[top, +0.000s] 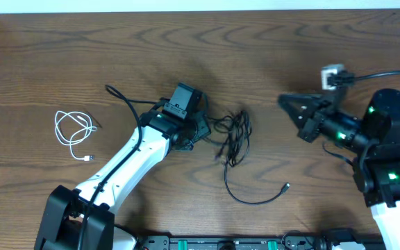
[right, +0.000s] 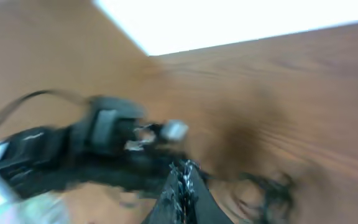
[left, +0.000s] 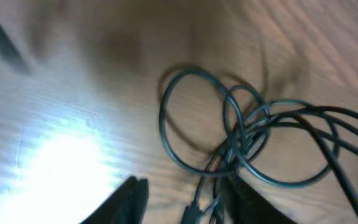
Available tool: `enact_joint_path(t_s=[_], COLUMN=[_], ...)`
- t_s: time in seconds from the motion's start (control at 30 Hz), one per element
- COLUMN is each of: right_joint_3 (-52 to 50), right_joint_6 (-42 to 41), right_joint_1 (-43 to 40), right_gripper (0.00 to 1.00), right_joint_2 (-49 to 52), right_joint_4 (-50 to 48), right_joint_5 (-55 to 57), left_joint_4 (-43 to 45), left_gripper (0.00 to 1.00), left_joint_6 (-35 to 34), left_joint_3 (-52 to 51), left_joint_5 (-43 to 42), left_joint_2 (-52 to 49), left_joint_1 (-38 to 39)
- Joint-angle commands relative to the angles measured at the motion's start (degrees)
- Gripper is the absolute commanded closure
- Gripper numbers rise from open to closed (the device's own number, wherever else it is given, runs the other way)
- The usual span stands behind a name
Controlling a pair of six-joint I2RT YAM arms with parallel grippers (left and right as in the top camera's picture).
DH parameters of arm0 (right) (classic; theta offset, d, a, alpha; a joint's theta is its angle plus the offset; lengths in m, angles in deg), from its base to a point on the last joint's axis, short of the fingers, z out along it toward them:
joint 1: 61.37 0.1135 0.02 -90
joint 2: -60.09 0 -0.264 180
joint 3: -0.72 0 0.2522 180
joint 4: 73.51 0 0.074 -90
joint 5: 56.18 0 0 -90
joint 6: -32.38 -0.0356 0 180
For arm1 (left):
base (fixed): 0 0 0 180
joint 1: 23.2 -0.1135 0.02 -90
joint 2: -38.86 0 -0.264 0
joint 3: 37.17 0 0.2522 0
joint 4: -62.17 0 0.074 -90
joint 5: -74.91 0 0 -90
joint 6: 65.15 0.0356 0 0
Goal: Untangle cables
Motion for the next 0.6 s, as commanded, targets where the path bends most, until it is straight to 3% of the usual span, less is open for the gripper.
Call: enact_joint_path(t_s=[0.0,0.07,0.3,0.43,0.5,0.57], right_joint_3=[0.28,0.28,0.28,0.28,0.28,0.28], right_joint_6=[1.09,1.09,1.05,0.42,0.42,-0.04], right_joint_1=[-0.79,-0.24,2.32,4.37,5.66,7.08], right_gripper=[0.98,0.96,0.82,0.77,0.75,0.74], right_joint_2=[-0.74,-0.2,5.01,9.05,11.15,13.42], right_joint_4=[4.7,8.72,21.88,25.35,25.59,25.31], right_joint_5=[11.32,12.0,16.68,16.63,16.68,16.72], left_joint_4=[0.31,2.58,12.26,11.13,8.85,5.95], left_gripper=[0.81,0.92,0.91,0.6,0.51,0.48], left_joint_6=[0.42,0.42,0.42,0.44,0.42,0.39], left_joint_3=[0.37,0.37,0.37,0.37,0.37,0.37], left_joint_5=[-0.04,-5.07,-15.65,-13.2,-10.62,-8.44], left_joint_2=[0.55,0.55,0.55,0.52,0.52,0.52], left_joint_1=[-1.03,-1.64,-2.25,-2.36,-2.36,-2.36])
